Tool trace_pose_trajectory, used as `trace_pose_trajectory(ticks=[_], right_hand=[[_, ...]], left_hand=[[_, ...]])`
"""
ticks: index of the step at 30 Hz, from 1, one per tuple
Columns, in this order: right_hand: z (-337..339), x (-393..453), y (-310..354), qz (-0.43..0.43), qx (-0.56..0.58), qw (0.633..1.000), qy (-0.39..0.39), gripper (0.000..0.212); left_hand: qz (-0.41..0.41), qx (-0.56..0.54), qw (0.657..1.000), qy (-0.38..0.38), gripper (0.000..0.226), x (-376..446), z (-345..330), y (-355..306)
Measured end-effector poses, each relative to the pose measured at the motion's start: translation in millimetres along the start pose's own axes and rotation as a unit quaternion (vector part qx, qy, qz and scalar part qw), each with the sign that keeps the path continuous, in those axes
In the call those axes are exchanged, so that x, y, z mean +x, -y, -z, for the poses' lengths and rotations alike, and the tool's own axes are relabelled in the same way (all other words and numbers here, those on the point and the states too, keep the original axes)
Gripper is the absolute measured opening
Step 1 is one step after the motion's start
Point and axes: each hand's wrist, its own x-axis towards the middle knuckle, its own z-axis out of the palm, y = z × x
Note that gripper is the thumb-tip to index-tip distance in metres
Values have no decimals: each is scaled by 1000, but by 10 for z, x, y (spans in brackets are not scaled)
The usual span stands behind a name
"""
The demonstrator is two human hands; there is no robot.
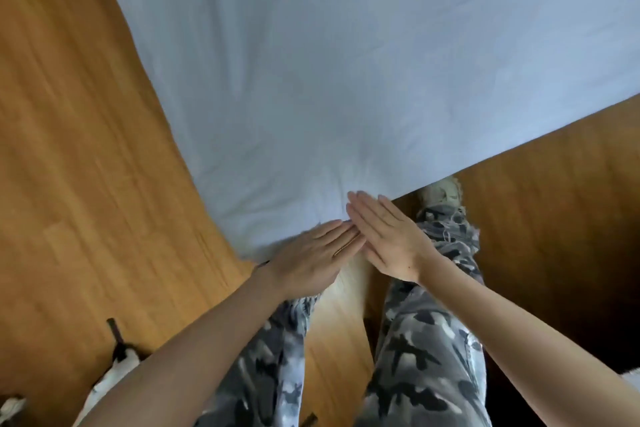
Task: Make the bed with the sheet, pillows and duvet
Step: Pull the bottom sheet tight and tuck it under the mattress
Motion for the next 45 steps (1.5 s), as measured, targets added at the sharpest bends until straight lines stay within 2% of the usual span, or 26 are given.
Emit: trace_pose_trajectory(ticks=[2,3,4,6,9,14,16,19,22,25,27,31,33,35,38,42,45], right_hand=[[106,132,393,95,-5,995,22,52],[173,227,554,106,-1,994,12,50],[252,349,654,91,10,996,-8,48],[399,646,663,7,39,998,-44,46],[571,1133,383,-93,13,991,-92,49],[506,1786,238,-113,14,987,-111,52],[217,1646,489,-87,2,994,-63,56],[-163,964,927,9,9,1000,19,58],[-247,595,1015,87,-24,996,29,57],[-62,673,920,114,-26,993,5,50],[142,880,759,87,5,995,-38,46],[538,1526,164,-48,5,990,-129,45],[605,1816,-28,-107,-4,985,-135,50],[499,1939,-3,-120,-12,987,-102,54],[157,1709,389,-35,-9,999,-30,55],[-23,1267,818,42,11,999,29,54],[7,1000,909,181,0,977,111,54]], left_hand=[[10,-79,997,-10,41,-426,170,-24],[25,-95,995,-31,36,-618,264,-4],[50,-93,993,-60,33,-772,361,52],[137,-61,981,-120,28,-931,514,269],[264,-16,946,-187,32,-846,680,677],[377,-2,911,-165,51,-500,608,1071],[378,3,916,-137,58,-570,282,902],[339,-12,937,-87,65,-905,-211,366],[247,42,967,-50,70,-1230,-411,113],[203,37,976,-65,64,-1368,-310,150],[218,4,969,-119,53,-1285,-120,263],[307,-12,922,-236,44,-769,375,740],[355,-2,894,-272,45,-410,595,1021],[389,-12,880,-272,49,-66,734,1250],[382,-29,900,-207,50,225,669,1372],[377,-35,912,-157,53,11,358,1133],[385,-64,914,-112,54,-325,246,786]])
